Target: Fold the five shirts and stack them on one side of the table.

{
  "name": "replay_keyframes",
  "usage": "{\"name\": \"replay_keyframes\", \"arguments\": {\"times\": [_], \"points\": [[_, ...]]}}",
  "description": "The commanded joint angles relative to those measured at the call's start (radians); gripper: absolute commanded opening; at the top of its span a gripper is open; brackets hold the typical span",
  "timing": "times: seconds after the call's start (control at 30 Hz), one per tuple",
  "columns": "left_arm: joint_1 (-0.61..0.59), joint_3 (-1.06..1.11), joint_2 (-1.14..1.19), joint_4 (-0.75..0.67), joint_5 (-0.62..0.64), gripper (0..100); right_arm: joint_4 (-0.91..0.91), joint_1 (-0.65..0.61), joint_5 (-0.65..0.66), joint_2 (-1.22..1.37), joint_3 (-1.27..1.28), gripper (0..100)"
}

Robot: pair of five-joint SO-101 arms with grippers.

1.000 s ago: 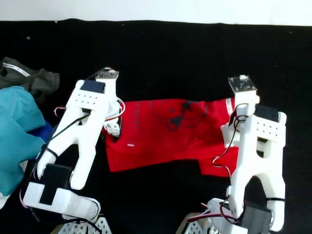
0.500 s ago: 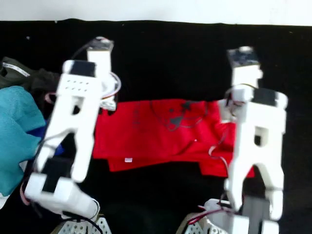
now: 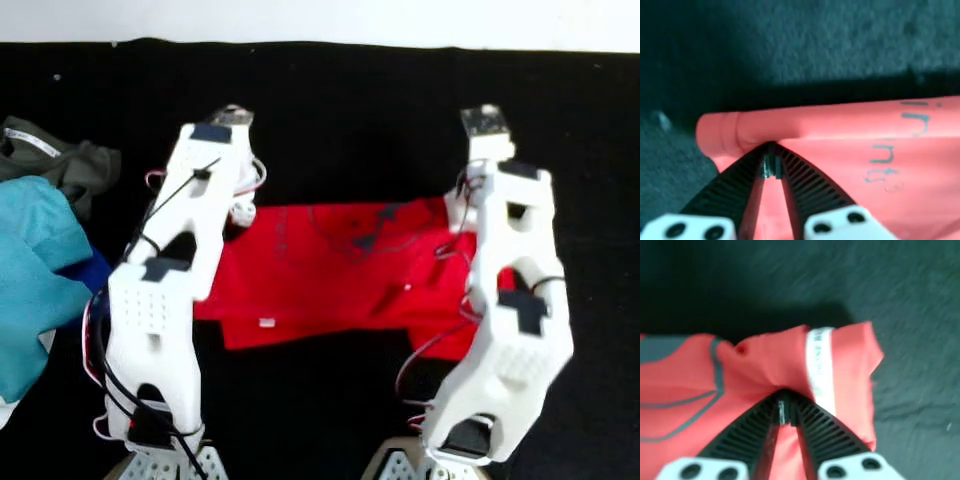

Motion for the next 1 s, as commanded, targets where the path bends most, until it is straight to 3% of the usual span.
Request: {"name": "replay_keyframes", "arguments": {"times": [0.0,0.37,0.67,0.87,0.97], "points": [[-0.015,-0.128,0.053,0.011,-0.003,1,-0.018,0.019,-0.006,0.166,-0.285,1.2],[-0.008,-0.348,0.160,0.227,-0.003,1,0.248,0.012,-0.006,0.573,-1.003,1.2],[-0.007,-0.364,0.027,0.428,-0.003,1,0.558,0.008,-0.008,0.622,-1.437,1.8],[0.035,-0.093,-0.168,0.422,-0.005,1,0.756,0.005,-0.006,0.622,-1.629,10.1],[0.077,0.145,-0.283,0.288,-0.005,1,0.783,0.013,-0.006,0.621,-1.662,10.1]]}}
